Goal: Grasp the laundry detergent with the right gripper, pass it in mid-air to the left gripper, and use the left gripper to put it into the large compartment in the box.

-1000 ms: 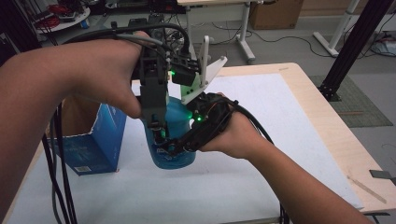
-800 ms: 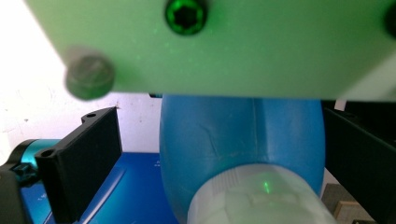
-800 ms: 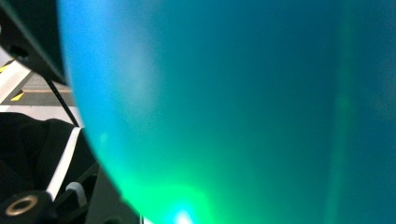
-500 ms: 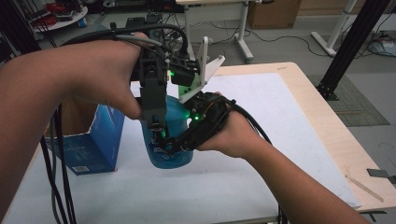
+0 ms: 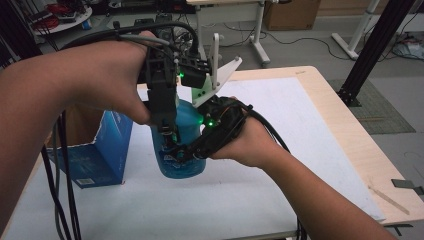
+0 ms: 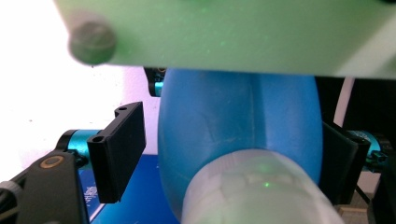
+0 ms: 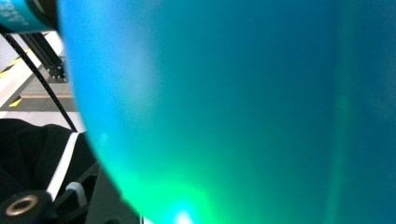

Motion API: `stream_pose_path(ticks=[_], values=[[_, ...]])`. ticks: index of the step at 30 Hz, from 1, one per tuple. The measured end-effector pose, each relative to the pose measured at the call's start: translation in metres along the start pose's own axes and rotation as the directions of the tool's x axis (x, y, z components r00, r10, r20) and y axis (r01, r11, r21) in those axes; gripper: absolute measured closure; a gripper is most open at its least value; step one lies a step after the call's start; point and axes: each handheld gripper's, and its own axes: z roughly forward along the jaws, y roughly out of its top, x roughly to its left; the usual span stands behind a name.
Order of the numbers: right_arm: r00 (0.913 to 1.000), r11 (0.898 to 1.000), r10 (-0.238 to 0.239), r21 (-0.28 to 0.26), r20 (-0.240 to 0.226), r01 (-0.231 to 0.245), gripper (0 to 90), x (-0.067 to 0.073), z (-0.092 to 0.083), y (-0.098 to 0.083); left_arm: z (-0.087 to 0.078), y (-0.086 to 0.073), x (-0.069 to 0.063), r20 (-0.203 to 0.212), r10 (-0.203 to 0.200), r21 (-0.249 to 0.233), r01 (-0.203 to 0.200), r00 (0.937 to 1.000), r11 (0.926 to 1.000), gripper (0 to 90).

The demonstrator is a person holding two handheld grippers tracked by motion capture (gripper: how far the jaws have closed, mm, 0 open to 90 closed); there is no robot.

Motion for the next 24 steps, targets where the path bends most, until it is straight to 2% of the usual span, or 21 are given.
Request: stream_pose_path(ticks=[1,10,24], values=[[1.0000,1.000,-0.003,-0.003,-0.001,0.003,46.1,-0.0006,-0.0002,-0.0001,0.0001,0.0005,0.0002,0.003,0.008,0.001,-0.008,1.0000,1.0000,24.0],[1.0000,1.000,0.000,-0.002,0.002,0.000,46.1,-0.0005,0.0005,0.0002,0.0008,0.0021,0.0013,0.003,0.004,0.012,-0.004,1.0000,0.9999,26.9],[1.0000,1.000,0.005,0.000,0.003,-0.005,46.1,-0.0023,0.0026,-0.0003,0.0024,0.0005,0.0035,0.028,-0.008,0.017,0.008,0.9996,0.9998,35.4]])
